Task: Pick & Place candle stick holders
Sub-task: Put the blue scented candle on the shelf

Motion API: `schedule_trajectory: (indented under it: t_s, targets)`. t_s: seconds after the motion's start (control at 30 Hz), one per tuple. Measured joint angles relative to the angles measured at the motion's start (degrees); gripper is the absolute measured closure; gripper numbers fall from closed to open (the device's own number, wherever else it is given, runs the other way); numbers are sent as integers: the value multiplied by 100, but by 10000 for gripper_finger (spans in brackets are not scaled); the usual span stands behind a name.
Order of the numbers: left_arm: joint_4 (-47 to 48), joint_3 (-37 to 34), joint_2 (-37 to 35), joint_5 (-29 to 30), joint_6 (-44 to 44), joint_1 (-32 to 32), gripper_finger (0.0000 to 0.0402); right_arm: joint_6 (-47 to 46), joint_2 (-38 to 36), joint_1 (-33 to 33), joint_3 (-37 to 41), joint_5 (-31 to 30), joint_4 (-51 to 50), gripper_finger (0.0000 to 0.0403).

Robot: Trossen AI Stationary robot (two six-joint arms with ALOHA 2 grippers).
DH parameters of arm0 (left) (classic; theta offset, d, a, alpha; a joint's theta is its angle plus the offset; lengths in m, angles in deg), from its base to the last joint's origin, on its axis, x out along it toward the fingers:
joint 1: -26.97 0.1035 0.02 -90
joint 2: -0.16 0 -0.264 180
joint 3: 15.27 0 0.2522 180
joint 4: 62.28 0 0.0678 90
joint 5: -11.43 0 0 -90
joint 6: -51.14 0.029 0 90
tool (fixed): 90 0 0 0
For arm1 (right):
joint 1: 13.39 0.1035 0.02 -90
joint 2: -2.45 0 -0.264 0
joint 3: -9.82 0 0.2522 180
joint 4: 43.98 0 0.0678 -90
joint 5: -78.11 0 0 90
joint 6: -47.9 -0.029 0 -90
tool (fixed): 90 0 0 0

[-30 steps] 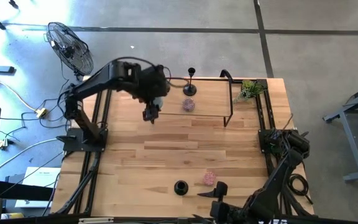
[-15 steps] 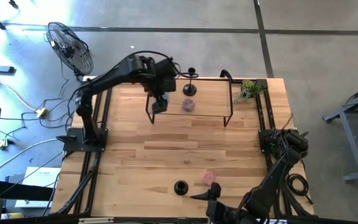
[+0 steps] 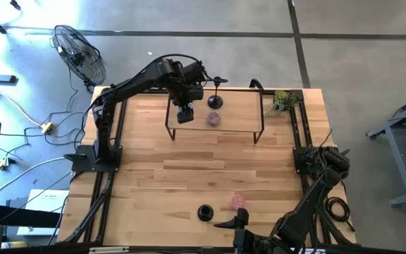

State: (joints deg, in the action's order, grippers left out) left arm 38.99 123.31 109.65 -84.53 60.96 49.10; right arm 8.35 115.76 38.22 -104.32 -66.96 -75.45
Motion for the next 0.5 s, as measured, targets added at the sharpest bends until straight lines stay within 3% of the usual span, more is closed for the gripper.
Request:
schedule_trajectory:
  t_s: [0.5]
  targets:
    - [267,0,0,-116,-127,-87,113,5,0,-113,0,129,2,75]
